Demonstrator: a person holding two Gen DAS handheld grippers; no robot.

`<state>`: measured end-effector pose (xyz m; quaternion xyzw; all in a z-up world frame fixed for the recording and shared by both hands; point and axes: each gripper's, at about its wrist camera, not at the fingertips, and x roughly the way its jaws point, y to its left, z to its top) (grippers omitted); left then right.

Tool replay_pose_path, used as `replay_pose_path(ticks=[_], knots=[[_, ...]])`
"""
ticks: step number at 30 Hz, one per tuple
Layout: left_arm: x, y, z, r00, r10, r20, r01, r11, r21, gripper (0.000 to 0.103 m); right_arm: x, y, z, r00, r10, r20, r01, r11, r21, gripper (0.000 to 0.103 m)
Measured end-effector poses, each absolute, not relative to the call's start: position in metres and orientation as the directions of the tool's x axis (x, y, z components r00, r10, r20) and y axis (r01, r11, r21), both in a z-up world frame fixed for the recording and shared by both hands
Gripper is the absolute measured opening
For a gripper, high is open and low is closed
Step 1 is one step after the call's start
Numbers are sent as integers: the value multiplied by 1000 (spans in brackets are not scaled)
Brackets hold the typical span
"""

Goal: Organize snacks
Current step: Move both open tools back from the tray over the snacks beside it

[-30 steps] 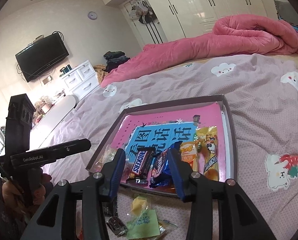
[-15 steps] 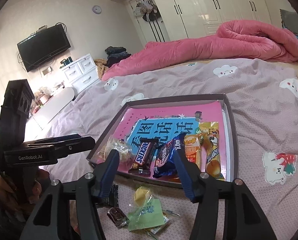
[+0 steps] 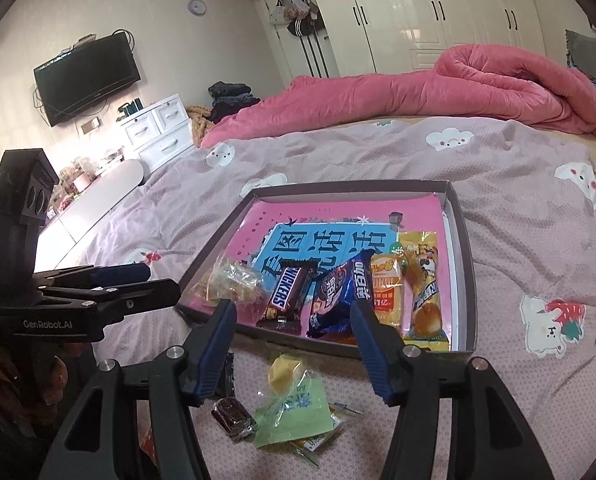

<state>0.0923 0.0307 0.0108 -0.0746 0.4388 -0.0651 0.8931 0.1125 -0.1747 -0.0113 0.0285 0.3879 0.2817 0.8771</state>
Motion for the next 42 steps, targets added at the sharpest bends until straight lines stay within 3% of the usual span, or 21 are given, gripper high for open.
replay_pose_path(ticks=[42], knots=[[74, 20, -59, 404, -170, -899, 159, 981, -114, 81, 109, -144, -67, 394, 387, -833, -518, 843, 147, 59]])
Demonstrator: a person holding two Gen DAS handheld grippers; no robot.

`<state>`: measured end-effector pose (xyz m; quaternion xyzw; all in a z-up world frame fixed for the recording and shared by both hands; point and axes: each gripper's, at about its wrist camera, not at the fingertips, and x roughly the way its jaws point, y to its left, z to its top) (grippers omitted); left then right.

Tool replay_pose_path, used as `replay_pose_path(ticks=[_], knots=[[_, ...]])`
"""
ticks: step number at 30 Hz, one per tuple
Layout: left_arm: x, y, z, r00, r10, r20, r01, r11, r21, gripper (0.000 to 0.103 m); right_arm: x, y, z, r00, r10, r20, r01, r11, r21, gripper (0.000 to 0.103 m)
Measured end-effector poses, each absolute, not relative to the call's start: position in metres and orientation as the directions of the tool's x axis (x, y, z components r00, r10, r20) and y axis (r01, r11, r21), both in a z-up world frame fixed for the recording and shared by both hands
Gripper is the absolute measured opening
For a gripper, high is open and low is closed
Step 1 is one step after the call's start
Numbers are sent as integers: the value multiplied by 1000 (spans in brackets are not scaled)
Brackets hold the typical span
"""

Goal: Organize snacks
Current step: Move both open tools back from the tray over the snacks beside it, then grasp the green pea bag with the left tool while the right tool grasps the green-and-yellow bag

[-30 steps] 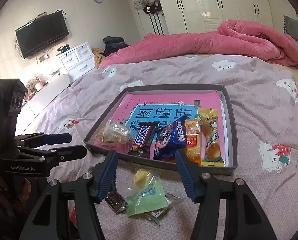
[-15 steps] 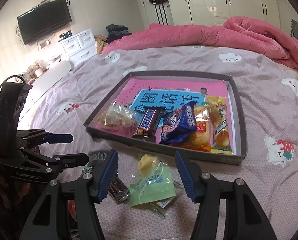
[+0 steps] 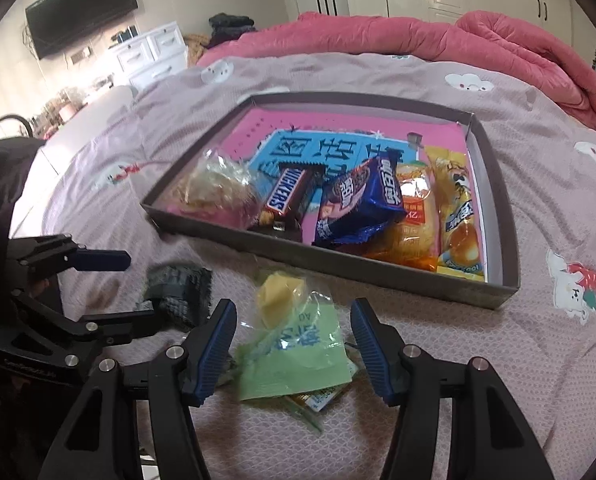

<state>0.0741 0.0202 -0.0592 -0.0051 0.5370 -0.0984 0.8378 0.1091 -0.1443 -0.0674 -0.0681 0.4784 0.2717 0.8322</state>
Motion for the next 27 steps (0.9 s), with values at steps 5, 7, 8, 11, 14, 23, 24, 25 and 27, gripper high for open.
replay_pose_path(ticks=[5, 7, 8, 11, 14, 23, 24, 25, 27], knots=[[77, 16, -65, 393, -162, -905, 174, 980, -100, 81, 113, -136, -73, 399, 378, -836, -554, 826, 109, 59], [79, 16, -68, 388, -161, -907, 178, 979, -98, 81, 114, -132, -76, 388, 380, -839, -569, 815, 106, 59], [79, 15, -69, 387, -161, -908, 179, 979, -98, 80, 114, -131, -77, 387, 378, -841, -574, 813, 101, 57], [81, 15, -71, 385, -165, -908, 181, 978, -101, 81, 114, -126, -80, 372, 387, -844, -598, 795, 101, 51], [82, 14, -72, 386, -166, -907, 187, 977, -99, 81, 113, -122, -82, 366, 394, -843, -619, 780, 96, 46], [87, 14, -74, 391, -181, -902, 195, 975, -110, 81, 116, -128, -72, 347, 470, -812, -621, 764, 176, 33], [88, 14, -74, 392, -183, -902, 195, 974, -113, 81, 116, -129, -71, 344, 475, -810, -619, 763, 184, 33], [88, 14, -75, 394, -184, -900, 194, 974, -115, 81, 116, -130, -70, 346, 473, -810, -619, 764, 182, 33], [88, 13, -74, 404, -188, -895, 196, 974, -116, 80, 115, -131, -68, 345, 487, -802, -619, 761, 196, 33]])
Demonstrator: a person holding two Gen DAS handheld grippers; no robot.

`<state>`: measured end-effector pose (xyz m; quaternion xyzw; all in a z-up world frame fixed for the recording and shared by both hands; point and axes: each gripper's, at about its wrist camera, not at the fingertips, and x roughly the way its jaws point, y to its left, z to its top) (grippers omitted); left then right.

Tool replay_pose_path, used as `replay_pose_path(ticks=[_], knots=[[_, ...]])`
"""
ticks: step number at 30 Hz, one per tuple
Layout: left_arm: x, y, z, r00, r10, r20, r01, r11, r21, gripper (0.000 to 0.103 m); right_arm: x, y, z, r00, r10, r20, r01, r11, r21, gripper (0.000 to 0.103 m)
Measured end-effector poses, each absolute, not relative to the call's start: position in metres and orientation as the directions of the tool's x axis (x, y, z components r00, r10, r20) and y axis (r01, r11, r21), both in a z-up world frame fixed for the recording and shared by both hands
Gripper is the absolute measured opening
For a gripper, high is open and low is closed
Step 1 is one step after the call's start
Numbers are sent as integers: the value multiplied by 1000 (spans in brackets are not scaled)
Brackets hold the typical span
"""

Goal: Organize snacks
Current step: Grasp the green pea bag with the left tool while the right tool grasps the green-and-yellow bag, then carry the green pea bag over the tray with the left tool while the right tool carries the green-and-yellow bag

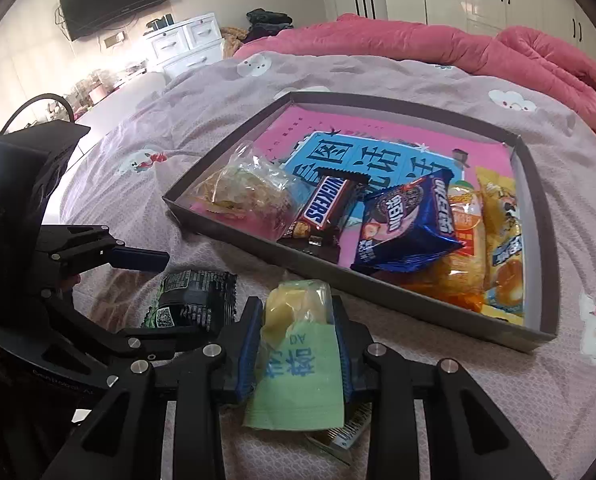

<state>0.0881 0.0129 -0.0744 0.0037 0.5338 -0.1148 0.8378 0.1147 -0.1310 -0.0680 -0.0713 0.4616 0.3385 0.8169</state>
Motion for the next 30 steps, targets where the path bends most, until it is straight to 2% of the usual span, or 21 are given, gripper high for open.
replay_pose_path(ticks=[3, 7, 10, 16, 30], knots=[[89, 10, -74, 410, -207, -888, 210, 969, -129, 71, 114, -135, -60, 349, 526, -776, -614, 754, 234, 33], [89, 4, -74, 409, -237, -881, 238, 960, -148, 54, 115, -141, -52, 369, 553, -747, -595, 758, 267, 33], [90, 2, -74, 406, -248, -880, 248, 956, -155, 48, 118, -148, -47, 387, 573, -723, -579, 761, 294, 33], [91, 10, -69, 409, -286, -867, 217, 953, -212, 46, 123, -157, -36, 418, 605, -678, -557, 760, 335, 33], [81, 29, -18, 536, -293, -792, 165, 956, -242, 45, 125, -176, -13, 488, 641, -593, -531, 757, 381, 33]])
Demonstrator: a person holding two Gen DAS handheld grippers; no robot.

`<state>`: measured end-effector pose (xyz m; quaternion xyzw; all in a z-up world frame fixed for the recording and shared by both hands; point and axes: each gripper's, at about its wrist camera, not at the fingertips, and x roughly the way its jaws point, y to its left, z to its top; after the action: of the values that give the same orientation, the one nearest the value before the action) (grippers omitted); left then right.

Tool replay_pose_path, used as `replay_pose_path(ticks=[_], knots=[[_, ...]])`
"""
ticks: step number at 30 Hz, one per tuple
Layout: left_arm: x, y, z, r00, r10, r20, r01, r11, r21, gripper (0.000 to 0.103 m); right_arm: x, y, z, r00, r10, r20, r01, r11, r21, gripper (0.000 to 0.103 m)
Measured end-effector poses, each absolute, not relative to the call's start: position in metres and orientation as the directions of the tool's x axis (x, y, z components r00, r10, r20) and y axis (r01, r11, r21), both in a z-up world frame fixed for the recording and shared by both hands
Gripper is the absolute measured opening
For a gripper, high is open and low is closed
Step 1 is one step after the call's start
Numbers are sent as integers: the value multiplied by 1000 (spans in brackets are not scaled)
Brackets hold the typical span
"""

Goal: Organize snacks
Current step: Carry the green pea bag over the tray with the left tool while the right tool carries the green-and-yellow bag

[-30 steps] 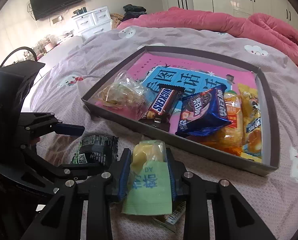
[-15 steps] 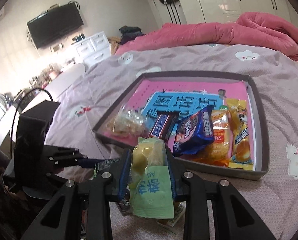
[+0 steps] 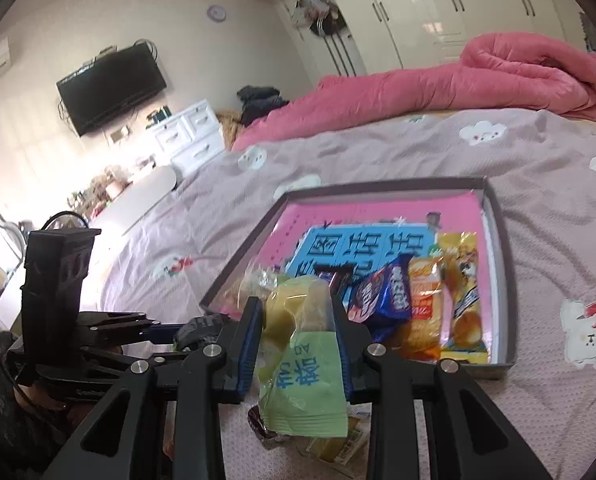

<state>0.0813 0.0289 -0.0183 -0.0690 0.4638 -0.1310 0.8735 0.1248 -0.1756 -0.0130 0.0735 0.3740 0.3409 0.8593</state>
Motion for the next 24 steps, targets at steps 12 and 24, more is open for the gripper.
replay_pose_path(ticks=[12, 24], knots=[[88, 15, 13, 596, -277, -754, 152, 961, -233, 45, 127, -204, 6, 578, 618, -532, -475, 786, 396, 33], [102, -3, 32, 633, -270, -726, 161, 963, -218, 45, 130, -217, 19, 629, 595, -501, -448, 804, 391, 33]])
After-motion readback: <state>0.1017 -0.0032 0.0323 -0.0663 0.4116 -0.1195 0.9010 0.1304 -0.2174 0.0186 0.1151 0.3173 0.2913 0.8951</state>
